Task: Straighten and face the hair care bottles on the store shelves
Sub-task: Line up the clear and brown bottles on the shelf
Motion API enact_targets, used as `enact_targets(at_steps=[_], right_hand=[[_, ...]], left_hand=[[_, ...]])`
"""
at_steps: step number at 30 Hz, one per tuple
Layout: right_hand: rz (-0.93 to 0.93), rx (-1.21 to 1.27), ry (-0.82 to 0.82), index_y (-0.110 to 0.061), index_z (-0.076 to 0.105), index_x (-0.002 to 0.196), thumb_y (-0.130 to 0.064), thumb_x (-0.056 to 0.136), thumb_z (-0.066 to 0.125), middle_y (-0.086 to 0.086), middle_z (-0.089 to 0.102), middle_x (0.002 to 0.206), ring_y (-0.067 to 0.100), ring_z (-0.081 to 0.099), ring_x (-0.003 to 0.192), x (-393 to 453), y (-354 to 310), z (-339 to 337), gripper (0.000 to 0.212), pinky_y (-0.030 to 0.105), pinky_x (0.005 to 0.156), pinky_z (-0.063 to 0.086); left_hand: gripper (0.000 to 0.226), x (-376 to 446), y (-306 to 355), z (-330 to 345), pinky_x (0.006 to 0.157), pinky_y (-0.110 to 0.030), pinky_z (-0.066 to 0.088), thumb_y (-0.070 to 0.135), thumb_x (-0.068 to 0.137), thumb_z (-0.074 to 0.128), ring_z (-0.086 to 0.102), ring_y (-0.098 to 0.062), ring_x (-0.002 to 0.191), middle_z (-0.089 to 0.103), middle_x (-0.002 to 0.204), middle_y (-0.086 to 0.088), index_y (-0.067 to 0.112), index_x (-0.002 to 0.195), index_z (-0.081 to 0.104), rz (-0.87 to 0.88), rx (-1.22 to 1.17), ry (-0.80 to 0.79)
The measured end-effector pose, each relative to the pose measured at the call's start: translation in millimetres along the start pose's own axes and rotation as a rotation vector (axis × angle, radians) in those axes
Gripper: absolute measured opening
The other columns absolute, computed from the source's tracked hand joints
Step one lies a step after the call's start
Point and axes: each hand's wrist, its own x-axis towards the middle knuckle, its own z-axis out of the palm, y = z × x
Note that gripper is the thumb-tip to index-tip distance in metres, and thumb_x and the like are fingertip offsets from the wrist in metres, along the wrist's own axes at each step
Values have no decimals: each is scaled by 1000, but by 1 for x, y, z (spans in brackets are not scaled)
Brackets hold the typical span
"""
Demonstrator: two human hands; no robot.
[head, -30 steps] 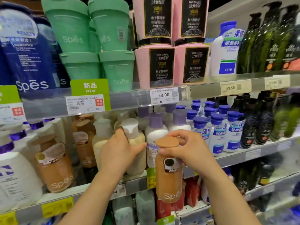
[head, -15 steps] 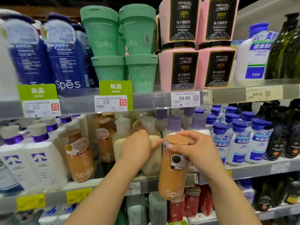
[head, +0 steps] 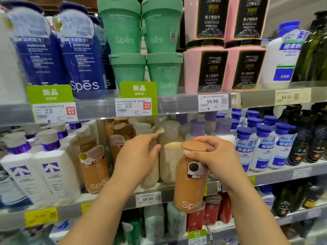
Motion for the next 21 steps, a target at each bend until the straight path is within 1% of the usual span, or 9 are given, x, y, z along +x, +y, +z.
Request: enact_targets(at_steps=[1, 4, 6, 8, 11, 14, 17, 19, 21], right_hand=[[-11, 4, -21, -24, 72, 104, -23, 65, 94, -7, 80, 86, 9, 76, 76, 1, -2, 7, 45, 17, 57, 53], [-64, -11, -112, -24, 74, 104, -30, 63, 94, -8, 80, 89, 8, 76, 78, 6, -11, 38, 46, 15, 57, 52], [-99, -40, -160, -28, 74, 105, -39, 60, 92, -10, 79, 93, 7, 76, 81, 12, -19, 63, 50, 16, 57, 53], [-122, -55, -198, -31, 73, 106, -40, 63, 92, -13, 78, 94, 4, 74, 81, 19, -25, 87, 47, 14, 54, 51], [-150, -42, -266, -32, 71, 107, -35, 67, 92, -12, 78, 96, 4, 74, 85, 28, -30, 122, 45, 16, 58, 53], [-195, -94, -272, -31, 68, 104, -31, 68, 92, -12, 79, 94, 0, 73, 87, 35, -30, 153, 43, 17, 65, 55], [-200, -153, -238, -29, 67, 110, -29, 70, 91, -10, 78, 98, 3, 73, 92, 44, -25, 175, 46, 31, 84, 60], [-192, -220, -219, -38, 66, 103, -39, 70, 88, -12, 77, 100, 7, 73, 95, 48, -22, 184, 39, 34, 82, 61], [-232, -365, -166, -41, 66, 100, -49, 71, 84, -19, 74, 94, 6, 70, 94, 52, -20, 191, 35, 27, 77, 58]], left_hand=[[34, -1, -8, -11, 78, -26, 53, 40, 90, 63, 63, -3, 80, 70, 110, 13, 32, 122, 65, -10, -21, 31], [21, -5, -36, -41, 73, -23, 49, 36, 88, 66, 62, 0, 82, 73, 94, 17, 34, 108, 72, -72, -2, 122], [19, -7, -55, -57, 67, -22, 45, 36, 88, 66, 59, 0, 79, 73, 93, 16, 33, 106, 72, -127, 58, 142], [21, -12, -74, -69, 67, -24, 41, 35, 88, 67, 62, -7, 83, 74, 98, 10, 31, 108, 72, -177, 137, 139], [28, -19, -97, -83, 74, -32, 48, 36, 89, 66, 66, -22, 97, 72, 107, 2, 26, 115, 69, -225, 223, 109], [33, -24, -115, -91, 77, -37, 49, 34, 90, 65, 63, -27, 102, 68, 113, -3, 20, 119, 66, -232, 301, 46], [31, -22, -127, -91, 68, -35, 44, 36, 90, 62, 61, -28, 98, 60, 111, -4, 19, 116, 60, -223, 376, -73], [29, -19, -129, -89, 65, -34, 44, 40, 90, 61, 61, -28, 93, 56, 108, -5, 21, 111, 55, -223, 405, -123], [29, -12, -130, -87, 67, -36, 47, 43, 90, 60, 60, -27, 90, 57, 107, -6, 21, 107, 53, -229, 440, -172]])
